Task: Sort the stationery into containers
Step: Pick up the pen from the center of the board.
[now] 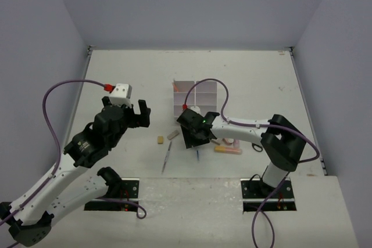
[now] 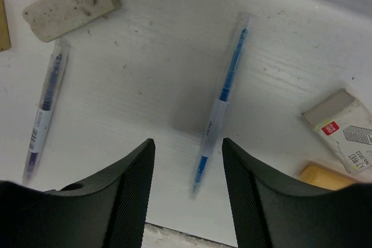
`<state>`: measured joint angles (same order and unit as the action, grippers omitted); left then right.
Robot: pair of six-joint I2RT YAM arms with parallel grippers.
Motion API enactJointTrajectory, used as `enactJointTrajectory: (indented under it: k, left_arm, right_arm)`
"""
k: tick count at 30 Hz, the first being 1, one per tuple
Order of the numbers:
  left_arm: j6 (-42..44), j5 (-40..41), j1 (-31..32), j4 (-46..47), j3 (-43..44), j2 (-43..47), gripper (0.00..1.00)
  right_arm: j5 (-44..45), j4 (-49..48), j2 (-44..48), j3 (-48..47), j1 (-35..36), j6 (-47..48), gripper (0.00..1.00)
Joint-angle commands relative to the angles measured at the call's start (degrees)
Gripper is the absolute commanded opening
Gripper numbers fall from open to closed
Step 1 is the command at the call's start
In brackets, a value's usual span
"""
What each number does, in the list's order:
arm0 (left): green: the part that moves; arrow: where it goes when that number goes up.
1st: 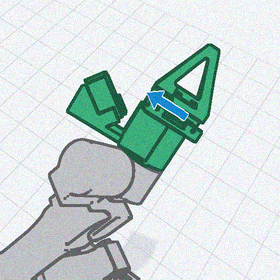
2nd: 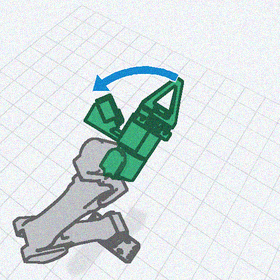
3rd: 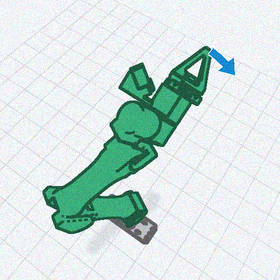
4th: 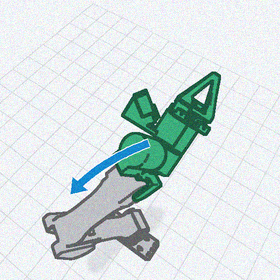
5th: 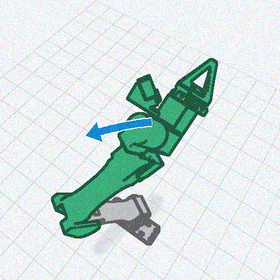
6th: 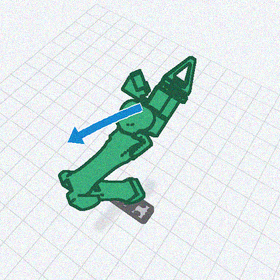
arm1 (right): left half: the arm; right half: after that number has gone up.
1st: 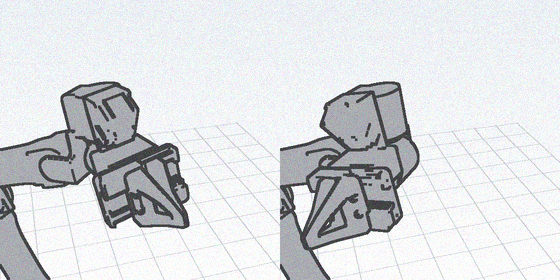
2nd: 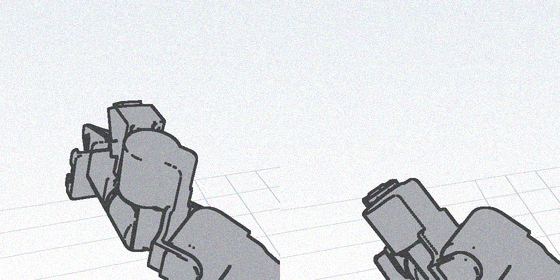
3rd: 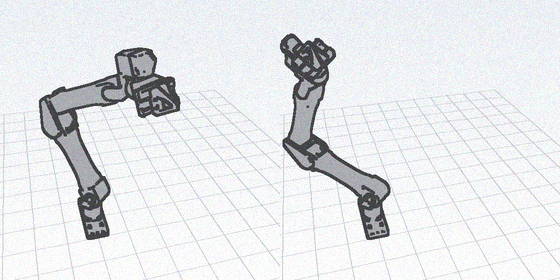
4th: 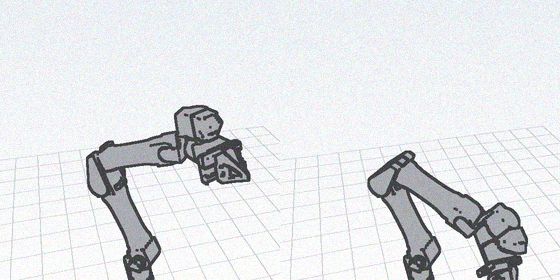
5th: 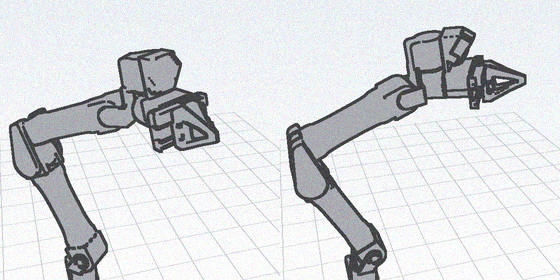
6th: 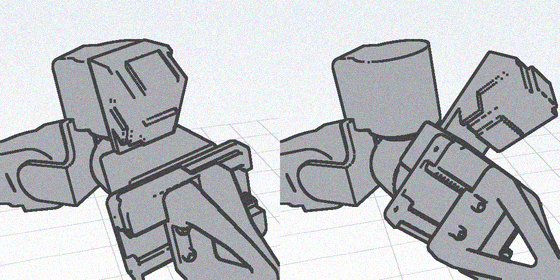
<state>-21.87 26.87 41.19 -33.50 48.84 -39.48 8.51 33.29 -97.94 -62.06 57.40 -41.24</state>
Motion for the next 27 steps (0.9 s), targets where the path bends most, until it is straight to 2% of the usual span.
enactJointTrajectory:
  k: [1, 4, 12, 16, 21, 27]
  left_arm:
    - [1.6, -1.2, -0.5, 2.3, -0.7, -0.8, 1.00]
    - [1.6, -1.2, -0.4, 2.2, -0.8, -0.6, 1.00]
    - [1.7, -2.3, -0.5, 2.6, -0.9, -1.6, 1.00]
    - [1.7, -2.0, -0.5, 2.5, -0.9, -1.7, 1.00]
    - [1.6, -1.4, -0.4, 2.4, -0.8, -1.6, 1.00]
    - [1.3, 0.6, -0.4, 1.9, -0.6, -1.0, 1.00]
  right_arm:
    - [1.3, -1.1, -0.4, -0.5, -1.0, -1.7, 0.51]
    - [-0.9, -3.5, -1.4, 1.2, -2.5, -1.1, 0.42]
    - [-1.0, -5.9, -2.8, 3.3, -3.3, -0.9, 0.39]
    - [-0.1, -5.4, -4.6, 3.2, -3.3, -0.9, 0.17]
    - [0.1, -5.0, -2.3, 5.1, -3.1, -0.9, 0.03]
    - [-1.3, -1.7, 5.8, 6.7, -1.9, 1.0, 0.00]
